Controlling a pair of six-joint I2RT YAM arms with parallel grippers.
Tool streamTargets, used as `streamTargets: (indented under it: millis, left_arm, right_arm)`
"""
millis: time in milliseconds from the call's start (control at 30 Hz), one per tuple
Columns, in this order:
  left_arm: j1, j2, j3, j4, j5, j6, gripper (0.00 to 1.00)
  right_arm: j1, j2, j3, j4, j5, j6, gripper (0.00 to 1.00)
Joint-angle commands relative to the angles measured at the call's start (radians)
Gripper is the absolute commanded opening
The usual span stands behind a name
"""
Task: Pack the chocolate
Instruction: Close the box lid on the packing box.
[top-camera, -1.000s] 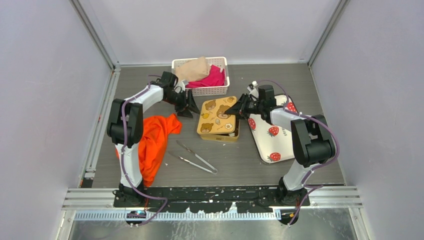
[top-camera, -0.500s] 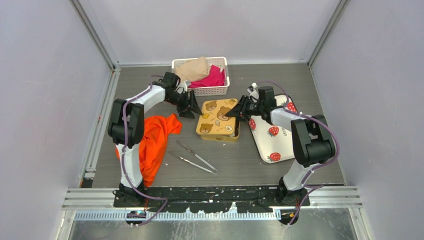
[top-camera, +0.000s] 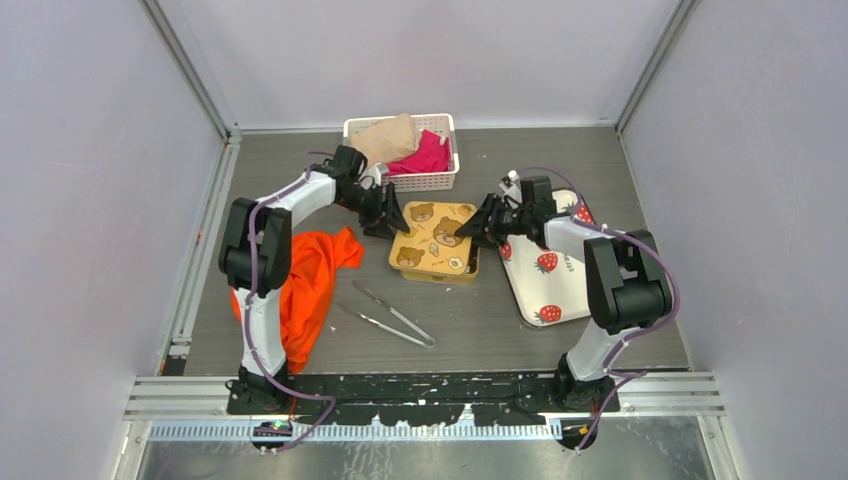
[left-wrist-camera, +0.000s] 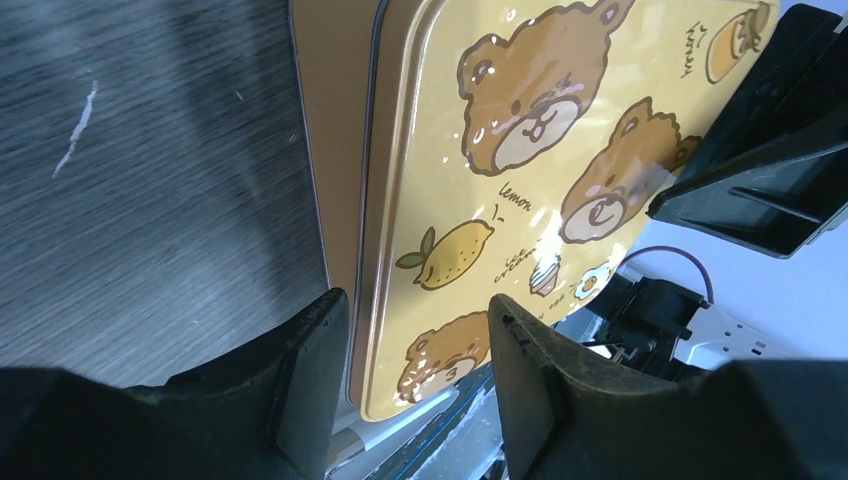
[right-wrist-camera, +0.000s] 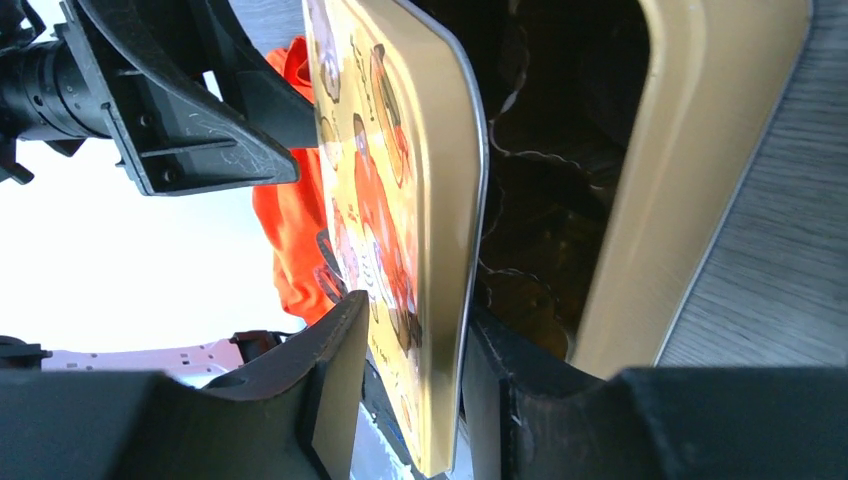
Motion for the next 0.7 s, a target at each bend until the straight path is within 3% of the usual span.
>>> streamTargets:
  millis: [0,333,667]
  left_arm:
    - [-0.006,-0.03,0.03,0.022,0.031,-0.002,0.54]
    - [-0.012,-0.037,0.03,0.022,0.028,-0.003,0.53]
    - [-0.02,-0.052,0.035,0.019,0.022,-0.008,0.53]
  right_arm:
    - [-0.015,-0.076,0.008,-0.035,0.016,-0.041,0.45]
    - [-0.032,-0.133,0.036,-0.217,0.075,-0.132,0.54]
    - [-0.051,-0.209,0.068,-0.357,0.172,-0.195,0.56]
